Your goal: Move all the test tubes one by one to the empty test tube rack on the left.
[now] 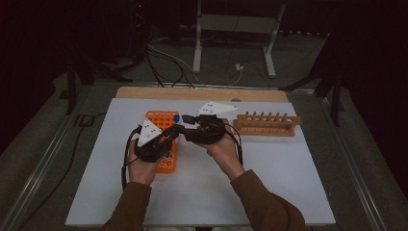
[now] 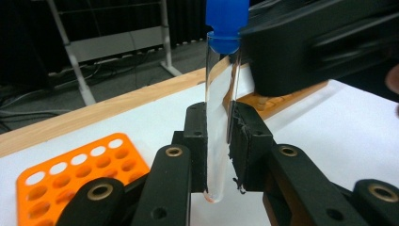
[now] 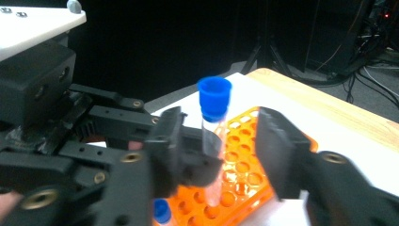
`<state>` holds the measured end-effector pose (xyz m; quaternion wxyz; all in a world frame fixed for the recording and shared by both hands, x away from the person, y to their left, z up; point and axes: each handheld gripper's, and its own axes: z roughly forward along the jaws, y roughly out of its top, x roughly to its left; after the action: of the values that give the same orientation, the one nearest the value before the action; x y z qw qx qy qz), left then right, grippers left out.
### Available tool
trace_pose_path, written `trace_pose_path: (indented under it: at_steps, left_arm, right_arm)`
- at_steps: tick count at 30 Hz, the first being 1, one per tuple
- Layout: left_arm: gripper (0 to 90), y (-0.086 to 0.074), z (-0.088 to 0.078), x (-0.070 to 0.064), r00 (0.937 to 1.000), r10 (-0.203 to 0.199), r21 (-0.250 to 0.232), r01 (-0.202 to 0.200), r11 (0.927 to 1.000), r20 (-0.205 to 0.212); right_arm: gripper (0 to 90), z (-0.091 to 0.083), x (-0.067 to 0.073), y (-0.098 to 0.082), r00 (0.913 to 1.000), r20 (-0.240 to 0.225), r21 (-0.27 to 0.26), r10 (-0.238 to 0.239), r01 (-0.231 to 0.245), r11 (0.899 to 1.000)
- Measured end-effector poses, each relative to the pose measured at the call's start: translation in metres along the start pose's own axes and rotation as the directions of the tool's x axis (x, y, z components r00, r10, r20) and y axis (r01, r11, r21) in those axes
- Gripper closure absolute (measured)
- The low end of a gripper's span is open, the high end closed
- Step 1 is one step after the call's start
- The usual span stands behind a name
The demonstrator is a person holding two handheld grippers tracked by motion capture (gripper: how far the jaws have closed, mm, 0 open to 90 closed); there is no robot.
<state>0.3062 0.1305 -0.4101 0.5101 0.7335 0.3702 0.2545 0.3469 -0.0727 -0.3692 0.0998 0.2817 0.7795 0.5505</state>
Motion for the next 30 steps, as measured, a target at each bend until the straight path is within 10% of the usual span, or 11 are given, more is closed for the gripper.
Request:
trace_pose_path:
  at_steps: [11,30]
  left_arm:
    - [78.4,0.0,-0.009,0.018,0.9987,-0.038,-0.015,0.037,0.9992,-0.033]
    - [78.3,-0.022,-0.046,0.055,0.9886,-0.099,-0.034,0.096,0.9948,-0.113]
  right_arm:
    - [4.9,-0.011,-0.02,-0.013,0.9964,0.085,0.006,0.002,-0.003,1.0]
    - [0.0,-0.06,-0.067,-0.051,0.9779,0.2,-0.014,0.061,-0.06,0.998]
